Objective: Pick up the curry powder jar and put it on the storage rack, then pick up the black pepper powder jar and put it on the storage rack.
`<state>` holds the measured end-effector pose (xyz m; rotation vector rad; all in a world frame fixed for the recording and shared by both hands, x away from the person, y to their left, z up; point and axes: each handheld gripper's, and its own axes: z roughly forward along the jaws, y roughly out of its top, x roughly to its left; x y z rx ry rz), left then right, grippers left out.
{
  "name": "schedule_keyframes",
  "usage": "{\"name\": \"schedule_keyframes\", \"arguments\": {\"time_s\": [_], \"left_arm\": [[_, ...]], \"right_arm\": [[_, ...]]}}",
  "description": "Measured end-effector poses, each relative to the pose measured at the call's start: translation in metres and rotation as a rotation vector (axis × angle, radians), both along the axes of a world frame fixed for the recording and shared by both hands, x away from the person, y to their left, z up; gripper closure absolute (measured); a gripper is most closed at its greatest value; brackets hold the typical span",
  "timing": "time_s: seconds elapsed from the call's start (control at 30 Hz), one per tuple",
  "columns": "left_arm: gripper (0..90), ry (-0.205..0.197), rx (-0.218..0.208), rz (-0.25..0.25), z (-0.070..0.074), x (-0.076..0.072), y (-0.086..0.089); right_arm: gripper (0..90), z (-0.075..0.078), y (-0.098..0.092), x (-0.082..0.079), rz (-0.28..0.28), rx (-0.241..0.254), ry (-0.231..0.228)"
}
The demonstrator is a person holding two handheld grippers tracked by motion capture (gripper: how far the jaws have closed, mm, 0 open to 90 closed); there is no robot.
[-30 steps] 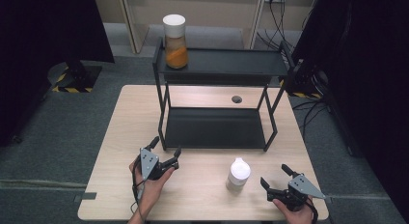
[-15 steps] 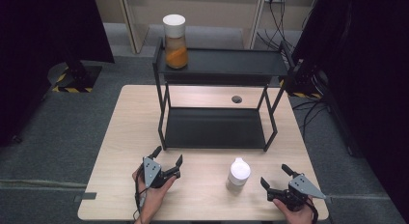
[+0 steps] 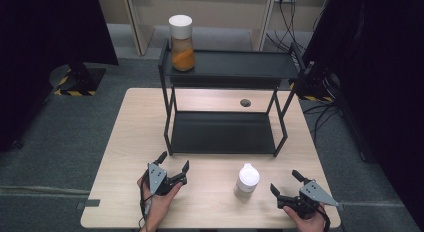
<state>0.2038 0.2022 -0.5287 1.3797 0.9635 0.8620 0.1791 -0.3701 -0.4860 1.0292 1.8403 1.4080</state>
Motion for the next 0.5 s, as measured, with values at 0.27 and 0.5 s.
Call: {"name": "schedule_keyframes", "arguments": {"time_s": [0.27, 0.5], "left_arm": [[12.8, 0.009, -0.010, -0.002, 0.0008, 0.0010, 0.0014], [12.5, 0.020, -0.008, -0.006, 0.0026, 0.0025, 0.0020]], "right_arm": [[2.2, -0.0010, -0.0026, 0.0000, 0.050, 0.007, -0.006], [1.8, 0.0016, -0.0035, -0.0011, 0.135, 0.047, -0.008]]}}
